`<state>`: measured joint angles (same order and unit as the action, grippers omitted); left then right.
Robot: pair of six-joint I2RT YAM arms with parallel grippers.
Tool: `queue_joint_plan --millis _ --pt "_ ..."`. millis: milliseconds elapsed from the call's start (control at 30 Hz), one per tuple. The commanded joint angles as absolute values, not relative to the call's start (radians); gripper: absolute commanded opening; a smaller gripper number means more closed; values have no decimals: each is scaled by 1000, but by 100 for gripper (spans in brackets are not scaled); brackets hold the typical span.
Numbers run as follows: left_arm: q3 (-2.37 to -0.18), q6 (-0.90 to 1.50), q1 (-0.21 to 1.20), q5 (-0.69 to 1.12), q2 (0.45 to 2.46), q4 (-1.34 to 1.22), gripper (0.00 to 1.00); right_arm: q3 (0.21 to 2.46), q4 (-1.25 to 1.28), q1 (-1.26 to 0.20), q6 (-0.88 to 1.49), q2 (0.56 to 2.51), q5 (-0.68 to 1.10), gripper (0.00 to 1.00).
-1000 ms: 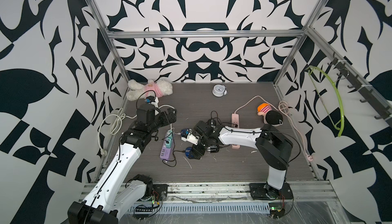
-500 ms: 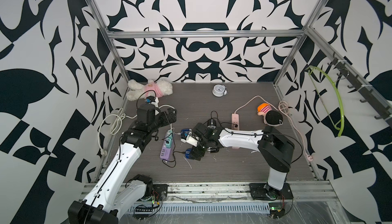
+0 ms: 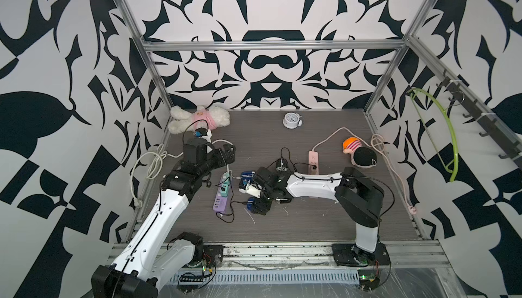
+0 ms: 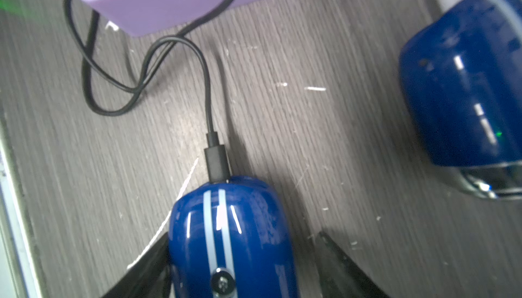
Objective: Unplug the electric shaver
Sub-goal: Pick up the electric shaver from the center of the board.
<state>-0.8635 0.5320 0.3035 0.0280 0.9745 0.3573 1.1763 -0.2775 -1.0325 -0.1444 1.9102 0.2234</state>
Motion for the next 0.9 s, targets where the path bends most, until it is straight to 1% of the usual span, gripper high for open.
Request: queue_joint_plan --millis 0,33,133,233,300,467,533,667,800,867 --pt "-881 532 307 41 982 369 99 1162 -273 -1046 -144 1902 198 60" --pt "-881 532 307 43 983 370 99 1158 -272 -1048 -146 1899 195 58" --pt "-885 537 307 47 986 368 99 1143 -263 -1051 -145 1872 185 48" --pt "-890 541 307 68 988 370 100 1120 -249 -1052 -141 1823 169 37" --pt "-893 551 308 89 986 370 100 1103 -247 -1051 -142 1782 150 26" --pt "-876 604 323 97 986 367 100 1066 -244 -1051 -121 1672 57 24" --pt "-871 626 334 138 995 356 100 1048 -230 -1049 -112 1633 30 22" --pt "-851 677 381 190 1011 290 100 1002 -194 -1046 -96 1560 -26 20" --pt "-850 692 436 193 1046 268 100 962 -177 -1033 -74 1502 -71 19" --pt "-857 695 455 198 1067 264 99 945 -171 -1028 -67 1480 -88 18"
